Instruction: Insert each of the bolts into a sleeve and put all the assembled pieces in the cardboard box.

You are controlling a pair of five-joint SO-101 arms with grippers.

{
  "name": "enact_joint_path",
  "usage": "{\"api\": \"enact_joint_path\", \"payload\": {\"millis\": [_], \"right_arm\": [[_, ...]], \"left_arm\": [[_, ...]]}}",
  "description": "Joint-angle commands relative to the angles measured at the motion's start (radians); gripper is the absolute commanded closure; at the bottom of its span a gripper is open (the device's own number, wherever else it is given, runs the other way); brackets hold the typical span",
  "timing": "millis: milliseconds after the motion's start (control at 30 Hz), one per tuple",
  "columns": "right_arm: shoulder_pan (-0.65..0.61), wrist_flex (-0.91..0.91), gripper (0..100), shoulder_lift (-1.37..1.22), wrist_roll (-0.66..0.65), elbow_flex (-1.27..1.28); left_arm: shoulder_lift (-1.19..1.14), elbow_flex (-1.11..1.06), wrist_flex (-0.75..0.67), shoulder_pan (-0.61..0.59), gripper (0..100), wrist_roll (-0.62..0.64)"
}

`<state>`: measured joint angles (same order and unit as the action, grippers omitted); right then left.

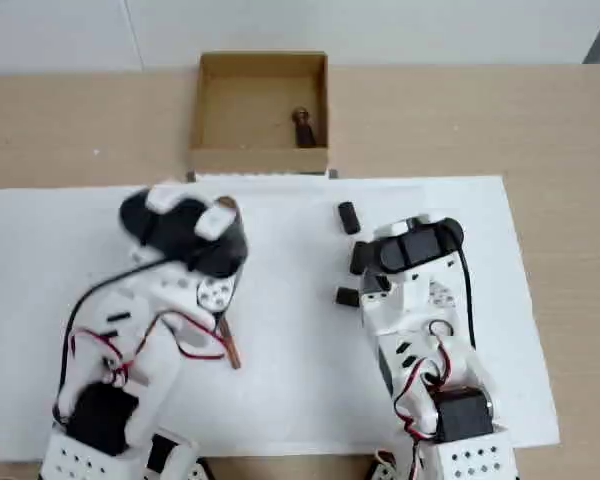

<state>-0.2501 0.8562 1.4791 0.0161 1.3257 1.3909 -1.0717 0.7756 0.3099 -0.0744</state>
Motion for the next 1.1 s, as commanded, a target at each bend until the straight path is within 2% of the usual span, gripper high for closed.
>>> {"api": "enact_joint_path", "payload": {"millis": [0, 367, 667, 1067], "right_arm": [[-0.030, -0.076, 99.5, 0.008, -0.002, 0.020], [-0.274, -0.219, 99.5, 0.008, -0.005, 0.106], [-0.469, -0.229, 99.5, 0.010, -0.008, 0.100], [-0.527, -0.229, 99.5, 0.010, -0.009, 0.066]], "left_arm": [[0.146, -0.120, -0.097, 0.002, 100, 0.107], [0.427, -0.295, -0.107, 0.005, 100, 0.509], [0.427, -0.303, -0.107, 0.005, 99, 0.724], [0.423, -0.306, -0.106, 0.006, 99, 0.747]]}}
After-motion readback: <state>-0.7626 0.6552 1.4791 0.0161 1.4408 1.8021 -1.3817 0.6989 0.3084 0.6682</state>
